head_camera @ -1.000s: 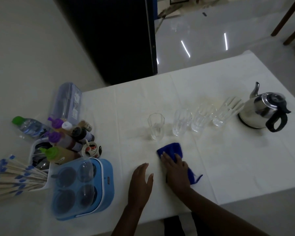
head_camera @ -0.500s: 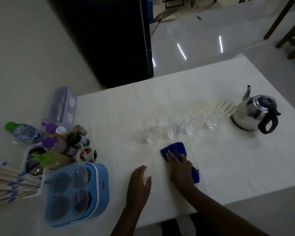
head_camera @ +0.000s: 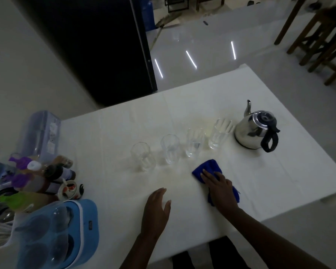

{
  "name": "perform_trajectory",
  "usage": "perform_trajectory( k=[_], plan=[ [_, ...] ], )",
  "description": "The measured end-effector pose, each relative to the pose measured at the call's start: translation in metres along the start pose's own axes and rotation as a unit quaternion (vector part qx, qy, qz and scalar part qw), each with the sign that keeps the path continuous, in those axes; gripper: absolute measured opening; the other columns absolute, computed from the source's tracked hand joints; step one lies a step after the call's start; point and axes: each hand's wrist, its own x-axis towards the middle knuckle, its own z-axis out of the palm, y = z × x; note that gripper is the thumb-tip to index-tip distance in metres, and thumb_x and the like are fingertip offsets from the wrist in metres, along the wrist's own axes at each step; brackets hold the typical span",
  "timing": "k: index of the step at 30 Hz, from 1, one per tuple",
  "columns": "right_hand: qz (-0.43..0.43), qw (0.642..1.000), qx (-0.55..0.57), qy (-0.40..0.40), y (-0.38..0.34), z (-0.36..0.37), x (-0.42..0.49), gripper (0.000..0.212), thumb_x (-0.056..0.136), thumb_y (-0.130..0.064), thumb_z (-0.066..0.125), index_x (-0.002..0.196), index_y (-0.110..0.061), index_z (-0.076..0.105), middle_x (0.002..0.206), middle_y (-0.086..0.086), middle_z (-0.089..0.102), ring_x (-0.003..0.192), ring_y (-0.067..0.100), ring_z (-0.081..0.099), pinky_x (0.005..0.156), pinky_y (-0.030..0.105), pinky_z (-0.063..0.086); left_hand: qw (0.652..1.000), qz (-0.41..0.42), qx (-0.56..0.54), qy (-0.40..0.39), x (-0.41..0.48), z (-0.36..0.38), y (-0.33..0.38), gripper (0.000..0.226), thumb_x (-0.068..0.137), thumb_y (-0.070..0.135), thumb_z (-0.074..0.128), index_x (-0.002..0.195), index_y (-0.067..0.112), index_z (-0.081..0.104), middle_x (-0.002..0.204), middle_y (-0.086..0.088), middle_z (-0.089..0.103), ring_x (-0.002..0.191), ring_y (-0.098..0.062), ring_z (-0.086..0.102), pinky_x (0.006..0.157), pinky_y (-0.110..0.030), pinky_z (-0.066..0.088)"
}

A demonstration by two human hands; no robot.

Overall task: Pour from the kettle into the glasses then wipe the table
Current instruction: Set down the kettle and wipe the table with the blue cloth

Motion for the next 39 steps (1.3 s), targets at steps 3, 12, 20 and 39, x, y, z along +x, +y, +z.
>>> perform_trajectory(
  k=[3, 12, 20, 39],
  plan=[
    [0.035, 0.999, 0.009, 0.018, 0.028, -0.013, 0.007, 0.069, 0.084, -0.009, 0.058, 0.142, -0.032, 0.027, 0.153, -0.009, 0.025, 0.137, 0.029, 0.024, 0.105, 0.052, 0.030, 1.000, 0.007, 0.000, -0.005, 0.012, 0.016, 0.026, 0.041, 0.087, 0.020, 0.067, 0.126, 0.013, 0.057, 0.126, -0.005, 0.059, 0.118, -0.020, 0.052, 0.101, -0.029, 0.038],
    [-0.002, 0.998, 0.057, 0.002, 0.070, -0.002, -0.018, 0.087, 0.069, -0.007, 0.073, 0.139, -0.033, 0.029, 0.147, -0.013, 0.033, 0.131, 0.035, 0.035, 0.095, 0.059, 0.040, 1.000, -0.005, -0.010, -0.005, 0.040, 0.055, 0.085, 0.042, 0.088, 0.022, 0.065, 0.128, 0.013, 0.054, 0.128, -0.003, 0.057, 0.120, -0.017, 0.049, 0.102, -0.027, 0.037],
    [0.034, 0.999, 0.033, 0.011, 0.109, -0.048, 0.031, 0.068, 0.083, -0.013, 0.060, 0.141, -0.032, 0.029, 0.154, -0.007, 0.023, 0.138, 0.030, 0.022, 0.106, 0.055, 0.028, 1.000, -0.003, 0.001, -0.008, 0.051, 0.081, 0.114, 0.041, 0.089, 0.021, 0.064, 0.128, 0.014, 0.054, 0.128, -0.004, 0.057, 0.119, -0.018, 0.050, 0.101, -0.028, 0.038],
    [-0.042, 0.995, 0.008, 0.086, 0.101, -0.056, 0.002, 0.053, 0.079, -0.015, 0.066, 0.129, -0.021, 0.049, 0.136, 0.001, 0.053, 0.128, 0.026, 0.045, 0.095, 0.048, 0.045, 0.998, 0.027, 0.042, 0.050, 0.046, 0.078, 0.144, 0.046, 0.088, 0.023, 0.065, 0.131, 0.013, 0.051, 0.135, -0.005, 0.053, 0.129, -0.021, 0.043, 0.106, -0.039, 0.038]
  ],
)
